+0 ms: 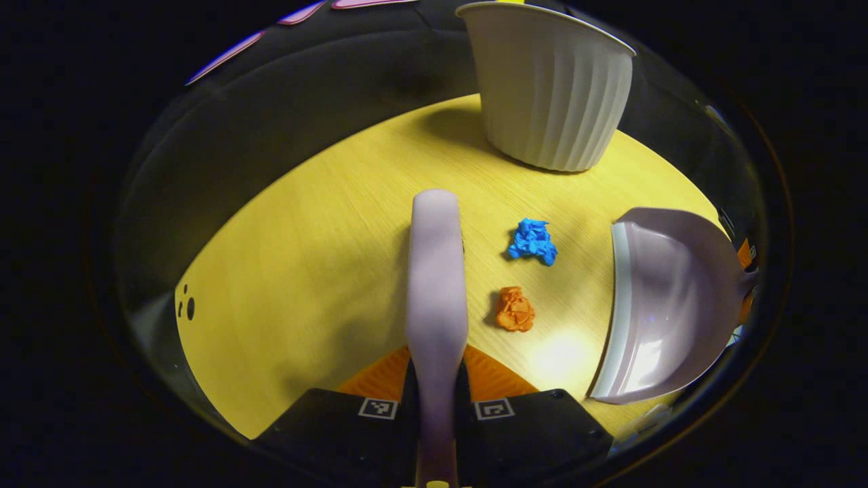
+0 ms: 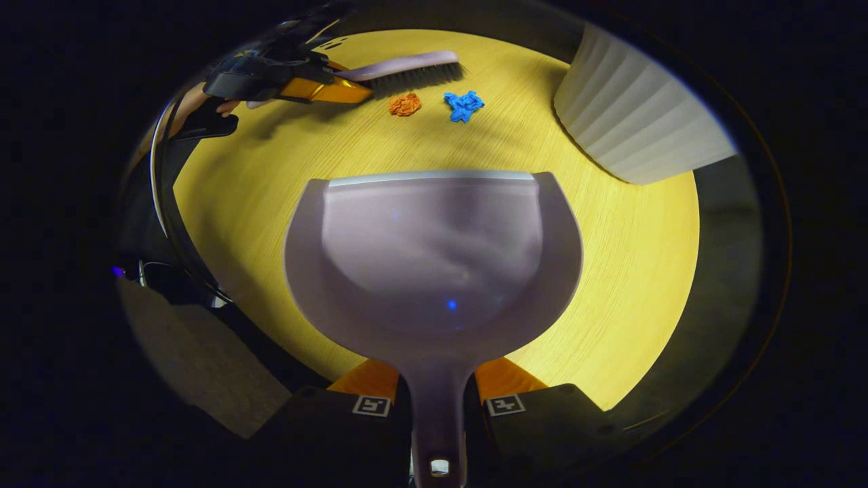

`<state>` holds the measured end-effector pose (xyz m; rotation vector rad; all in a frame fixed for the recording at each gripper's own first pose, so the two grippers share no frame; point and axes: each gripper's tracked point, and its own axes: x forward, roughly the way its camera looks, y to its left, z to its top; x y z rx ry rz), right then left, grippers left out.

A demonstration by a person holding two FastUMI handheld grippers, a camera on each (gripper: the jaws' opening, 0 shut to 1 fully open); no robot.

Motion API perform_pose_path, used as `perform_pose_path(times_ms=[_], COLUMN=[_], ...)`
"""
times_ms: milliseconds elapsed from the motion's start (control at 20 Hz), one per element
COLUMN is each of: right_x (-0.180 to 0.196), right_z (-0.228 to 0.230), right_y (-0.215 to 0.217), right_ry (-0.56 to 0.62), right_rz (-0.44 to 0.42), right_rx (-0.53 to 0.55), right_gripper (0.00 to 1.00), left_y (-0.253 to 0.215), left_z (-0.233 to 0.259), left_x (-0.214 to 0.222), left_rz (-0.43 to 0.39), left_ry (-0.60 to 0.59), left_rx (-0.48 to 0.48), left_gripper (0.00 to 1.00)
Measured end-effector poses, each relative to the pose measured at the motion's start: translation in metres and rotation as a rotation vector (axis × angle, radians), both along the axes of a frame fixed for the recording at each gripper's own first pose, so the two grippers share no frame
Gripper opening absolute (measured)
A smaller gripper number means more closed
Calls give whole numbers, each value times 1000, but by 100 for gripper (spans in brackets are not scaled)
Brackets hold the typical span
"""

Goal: Pick up the small broom and dustpan from the desktop, sweep the trash into the dustpan with the broom, and then empty the trash into the garbage bin.

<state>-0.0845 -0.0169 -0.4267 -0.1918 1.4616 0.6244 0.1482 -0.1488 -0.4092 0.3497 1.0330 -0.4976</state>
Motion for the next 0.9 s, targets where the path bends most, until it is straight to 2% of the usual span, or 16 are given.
perform_pose_path(times_ms=[50,200,550,650,700,750,800,850,900], right_x=[3,6,14,14,14,15,15,12,9], right_z=[-1,-1,-13,-16,-17,-18,-22,-23,-23], right_y=[-1,-3,0,1,1,2,3,3,5], right_ry=[-3,-11,-53,-76,-93,-115,-133,-149,-158], right_rz=[3,20,33,22,14,3,-11,-32,-63], right_rx=[2,-1,24,37,44,52,54,56,64], right_gripper=[36,36,36,36,31,36,36,31,36], left_y=[-8,-27,-73,-84,-91,-93,-90,-88,-83], left_z=[-1,2,12,19,23,30,34,39,47], left_x=[-1,-10,-59,-77,-84,-90,-91,-91,-92], left_rz=[-23,-106,-238,-233,-228,-222,-210,-188,-156], left_ry=[4,33,186,255,285,303,304,301,291], left_rx=[-17,-53,-235,-291,-320,-334,-335,-333,-334], left_gripper=[27,27,27,24,27,27,27,27,27])
